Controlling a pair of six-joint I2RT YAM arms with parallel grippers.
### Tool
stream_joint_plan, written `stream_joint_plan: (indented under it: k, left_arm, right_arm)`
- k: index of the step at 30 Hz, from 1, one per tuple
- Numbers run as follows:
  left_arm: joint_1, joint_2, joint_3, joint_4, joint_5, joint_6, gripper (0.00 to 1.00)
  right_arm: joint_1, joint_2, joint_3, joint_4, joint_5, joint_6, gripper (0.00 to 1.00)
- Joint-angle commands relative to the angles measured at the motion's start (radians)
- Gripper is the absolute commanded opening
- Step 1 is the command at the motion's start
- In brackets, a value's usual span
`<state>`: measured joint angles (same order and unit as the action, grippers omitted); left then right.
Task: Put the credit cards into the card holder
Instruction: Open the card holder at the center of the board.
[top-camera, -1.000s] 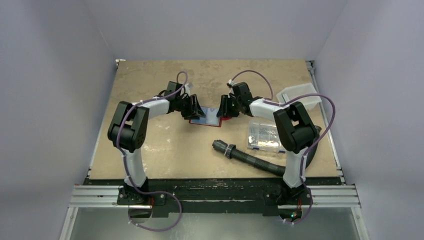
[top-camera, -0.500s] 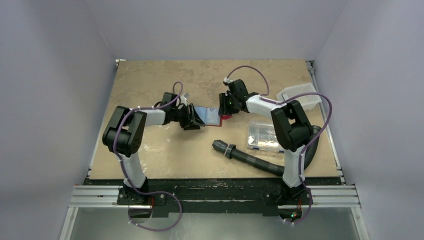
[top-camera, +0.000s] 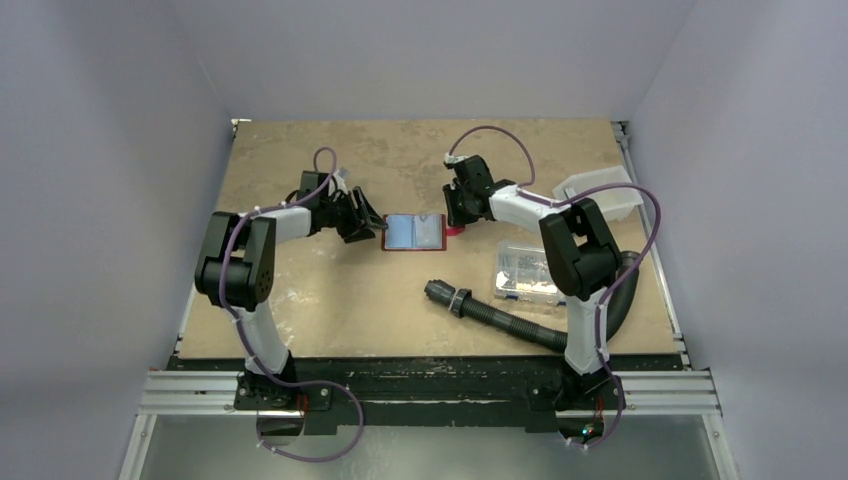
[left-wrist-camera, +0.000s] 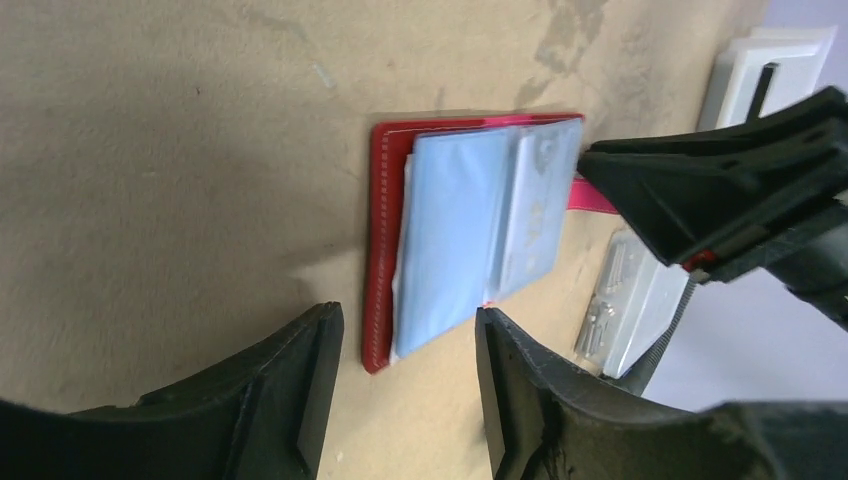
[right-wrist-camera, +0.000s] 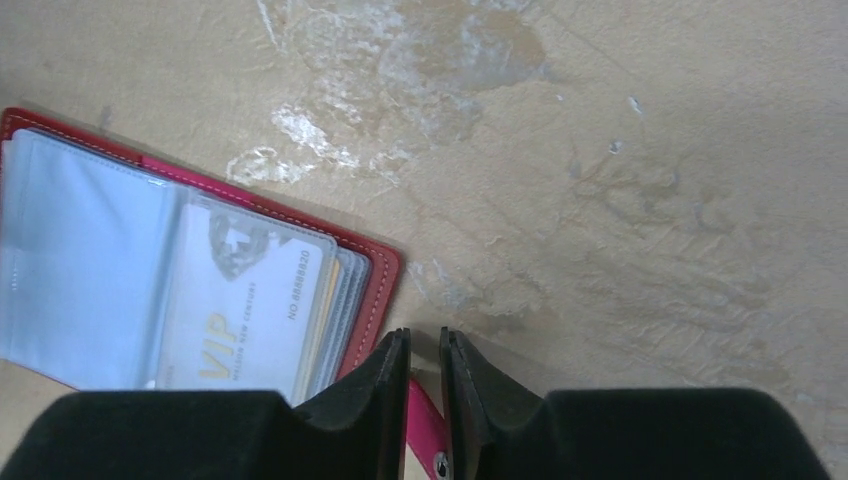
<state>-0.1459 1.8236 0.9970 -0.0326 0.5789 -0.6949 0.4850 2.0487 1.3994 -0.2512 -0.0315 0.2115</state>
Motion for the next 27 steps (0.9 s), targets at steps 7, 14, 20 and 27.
stream_joint_plan:
  k: [7,14,20,27]
  left_arm:
    - [-0.02,0.15,0.021,0.017,0.062,-0.009,0.49]
    - [-0.045,0.165,0.022,0.013,0.047,0.0,0.39]
    - [-0.064,0.128,0.013,-0.009,0.019,0.023,0.33]
    - [-0.041,-0.032,-0.005,-0.106,-0.101,0.11,0.45]
  right_arm:
    - [-0.003,-0.108,0.007,-0.153,0.004,0.064,0.55]
    - [-0.002,-0.068,0.027,-0.094,-0.13,0.084,0.63]
    - [0.014,0.004,0.058,-0.056,-0.138,0.056,0.57]
    - [0.019,-0.045,0.064,-0.068,-0.174,0.088,0.57]
